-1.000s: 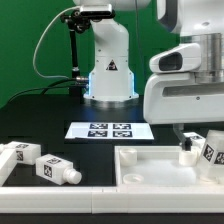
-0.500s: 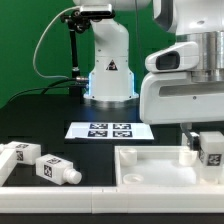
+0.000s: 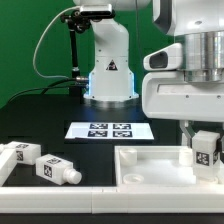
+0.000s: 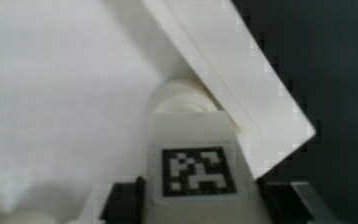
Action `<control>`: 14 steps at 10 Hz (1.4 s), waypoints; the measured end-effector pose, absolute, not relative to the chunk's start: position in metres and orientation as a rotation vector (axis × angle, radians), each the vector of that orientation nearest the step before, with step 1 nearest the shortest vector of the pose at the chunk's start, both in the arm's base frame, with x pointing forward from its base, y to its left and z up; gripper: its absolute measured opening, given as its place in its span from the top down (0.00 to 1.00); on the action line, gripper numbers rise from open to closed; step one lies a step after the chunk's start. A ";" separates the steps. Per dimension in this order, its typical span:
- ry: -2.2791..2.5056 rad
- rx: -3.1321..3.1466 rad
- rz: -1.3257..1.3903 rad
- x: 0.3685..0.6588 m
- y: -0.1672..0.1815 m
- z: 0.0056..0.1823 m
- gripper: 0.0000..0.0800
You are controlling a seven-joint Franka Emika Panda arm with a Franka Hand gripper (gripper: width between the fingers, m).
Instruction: Assemble one leg
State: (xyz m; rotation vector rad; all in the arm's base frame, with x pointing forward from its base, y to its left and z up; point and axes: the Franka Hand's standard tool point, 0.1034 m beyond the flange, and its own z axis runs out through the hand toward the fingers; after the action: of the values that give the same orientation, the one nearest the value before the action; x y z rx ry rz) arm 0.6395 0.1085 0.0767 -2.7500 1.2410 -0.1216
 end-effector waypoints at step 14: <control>0.499 -2.993 -0.151 0.641 0.106 0.078 0.19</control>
Offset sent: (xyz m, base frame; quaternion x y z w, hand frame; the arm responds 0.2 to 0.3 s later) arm 0.0131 0.0097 0.0093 0.0569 -0.0097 0.2215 0.9734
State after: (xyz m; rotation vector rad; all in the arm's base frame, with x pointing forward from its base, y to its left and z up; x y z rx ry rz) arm 0.6407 0.1059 0.0776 -2.9926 0.4992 -0.1514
